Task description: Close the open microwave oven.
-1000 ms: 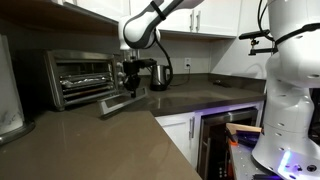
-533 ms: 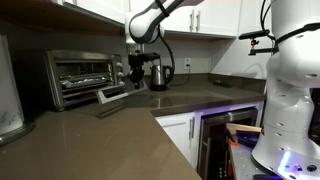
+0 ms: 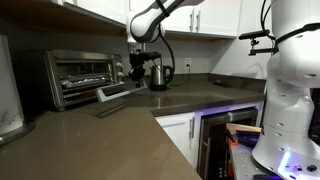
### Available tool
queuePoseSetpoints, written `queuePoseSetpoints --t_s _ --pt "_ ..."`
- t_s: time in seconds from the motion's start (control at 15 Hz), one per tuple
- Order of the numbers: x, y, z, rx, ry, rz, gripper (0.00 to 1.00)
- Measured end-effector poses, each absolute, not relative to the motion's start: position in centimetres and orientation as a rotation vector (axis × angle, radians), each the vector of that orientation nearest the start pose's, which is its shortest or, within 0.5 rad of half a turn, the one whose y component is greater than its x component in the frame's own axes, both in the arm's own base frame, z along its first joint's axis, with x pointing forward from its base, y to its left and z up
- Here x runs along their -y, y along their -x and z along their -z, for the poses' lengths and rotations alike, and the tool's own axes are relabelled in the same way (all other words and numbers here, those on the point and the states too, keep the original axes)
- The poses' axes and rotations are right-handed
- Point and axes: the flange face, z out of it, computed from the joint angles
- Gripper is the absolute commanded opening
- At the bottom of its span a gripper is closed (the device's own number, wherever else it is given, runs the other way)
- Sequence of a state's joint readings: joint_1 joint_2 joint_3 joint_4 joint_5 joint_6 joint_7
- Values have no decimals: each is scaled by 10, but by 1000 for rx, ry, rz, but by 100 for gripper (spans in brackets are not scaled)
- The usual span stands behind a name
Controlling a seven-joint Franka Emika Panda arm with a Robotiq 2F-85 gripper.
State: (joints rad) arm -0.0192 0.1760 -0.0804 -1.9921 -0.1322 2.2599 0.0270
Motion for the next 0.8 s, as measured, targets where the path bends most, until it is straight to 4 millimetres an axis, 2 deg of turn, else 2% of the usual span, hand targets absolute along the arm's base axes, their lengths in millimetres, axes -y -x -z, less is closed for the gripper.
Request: queuePoseSetpoints --t_s 0.8 --pt "53 -596 -393 31 3325 169 0"
